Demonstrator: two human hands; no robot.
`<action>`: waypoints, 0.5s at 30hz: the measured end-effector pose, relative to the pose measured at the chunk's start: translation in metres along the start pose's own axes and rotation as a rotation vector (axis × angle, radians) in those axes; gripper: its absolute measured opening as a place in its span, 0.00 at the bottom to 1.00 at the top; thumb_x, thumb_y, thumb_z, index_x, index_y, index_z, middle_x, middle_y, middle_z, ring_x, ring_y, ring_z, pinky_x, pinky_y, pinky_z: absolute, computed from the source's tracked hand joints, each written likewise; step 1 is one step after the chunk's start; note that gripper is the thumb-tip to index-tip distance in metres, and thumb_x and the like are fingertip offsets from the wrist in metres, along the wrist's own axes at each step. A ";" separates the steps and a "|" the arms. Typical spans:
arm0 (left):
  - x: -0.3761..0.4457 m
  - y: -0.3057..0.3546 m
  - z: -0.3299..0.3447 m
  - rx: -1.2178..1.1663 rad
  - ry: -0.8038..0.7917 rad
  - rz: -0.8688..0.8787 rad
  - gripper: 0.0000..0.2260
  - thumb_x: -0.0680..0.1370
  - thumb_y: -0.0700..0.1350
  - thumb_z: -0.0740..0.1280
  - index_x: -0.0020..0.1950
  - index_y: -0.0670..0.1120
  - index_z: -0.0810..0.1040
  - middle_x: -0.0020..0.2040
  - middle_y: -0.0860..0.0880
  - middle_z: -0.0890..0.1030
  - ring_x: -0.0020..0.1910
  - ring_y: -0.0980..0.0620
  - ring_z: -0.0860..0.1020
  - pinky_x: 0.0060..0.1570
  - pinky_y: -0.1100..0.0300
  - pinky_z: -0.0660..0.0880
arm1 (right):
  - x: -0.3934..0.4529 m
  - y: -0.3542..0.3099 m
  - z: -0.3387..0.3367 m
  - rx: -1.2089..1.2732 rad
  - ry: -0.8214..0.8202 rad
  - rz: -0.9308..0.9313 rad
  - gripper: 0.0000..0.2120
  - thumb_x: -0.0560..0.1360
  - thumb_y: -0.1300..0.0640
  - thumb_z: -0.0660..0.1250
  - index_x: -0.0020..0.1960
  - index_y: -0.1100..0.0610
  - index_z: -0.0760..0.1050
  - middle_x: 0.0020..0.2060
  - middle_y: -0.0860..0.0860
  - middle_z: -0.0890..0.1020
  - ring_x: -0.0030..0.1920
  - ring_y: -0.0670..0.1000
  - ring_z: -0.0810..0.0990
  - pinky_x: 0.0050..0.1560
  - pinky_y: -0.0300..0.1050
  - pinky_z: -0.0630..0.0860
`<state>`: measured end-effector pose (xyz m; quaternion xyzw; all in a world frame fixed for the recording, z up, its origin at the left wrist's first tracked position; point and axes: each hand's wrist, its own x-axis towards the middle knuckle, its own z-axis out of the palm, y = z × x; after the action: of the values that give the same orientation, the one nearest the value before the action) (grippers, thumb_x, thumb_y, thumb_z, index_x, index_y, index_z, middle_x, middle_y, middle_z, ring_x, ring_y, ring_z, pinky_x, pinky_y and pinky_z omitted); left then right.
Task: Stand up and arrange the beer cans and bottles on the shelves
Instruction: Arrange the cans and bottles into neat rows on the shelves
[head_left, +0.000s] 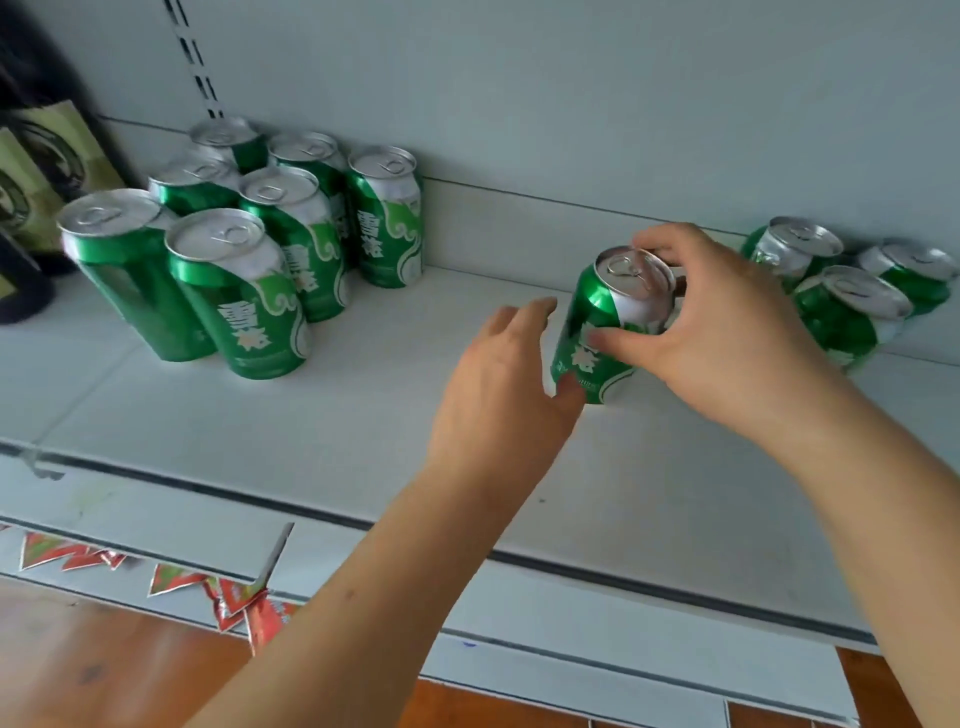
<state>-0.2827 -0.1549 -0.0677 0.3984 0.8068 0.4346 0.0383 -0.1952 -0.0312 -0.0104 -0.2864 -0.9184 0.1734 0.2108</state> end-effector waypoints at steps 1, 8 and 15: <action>-0.005 -0.003 -0.020 0.067 0.150 0.050 0.20 0.75 0.42 0.68 0.67 0.47 0.75 0.59 0.51 0.78 0.59 0.51 0.76 0.57 0.54 0.74 | 0.003 -0.010 0.007 0.036 0.003 -0.017 0.32 0.65 0.48 0.79 0.65 0.51 0.71 0.59 0.47 0.78 0.58 0.49 0.76 0.52 0.38 0.68; -0.021 -0.056 -0.109 0.474 0.573 -0.149 0.30 0.72 0.41 0.66 0.74 0.44 0.66 0.73 0.44 0.64 0.73 0.42 0.60 0.73 0.48 0.57 | 0.034 -0.095 0.051 0.139 0.016 -0.201 0.30 0.64 0.49 0.79 0.62 0.53 0.74 0.53 0.48 0.74 0.48 0.44 0.70 0.46 0.30 0.61; -0.026 -0.082 -0.120 0.532 0.470 -0.103 0.33 0.72 0.37 0.66 0.76 0.37 0.61 0.72 0.40 0.65 0.71 0.40 0.64 0.71 0.48 0.64 | 0.065 -0.134 0.097 0.075 -0.026 -0.249 0.29 0.65 0.52 0.79 0.63 0.56 0.74 0.59 0.54 0.70 0.52 0.53 0.76 0.56 0.45 0.73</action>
<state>-0.3639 -0.2774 -0.0608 0.2422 0.8976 0.2865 -0.2315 -0.3520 -0.1154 -0.0147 -0.1599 -0.9424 0.1837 0.2291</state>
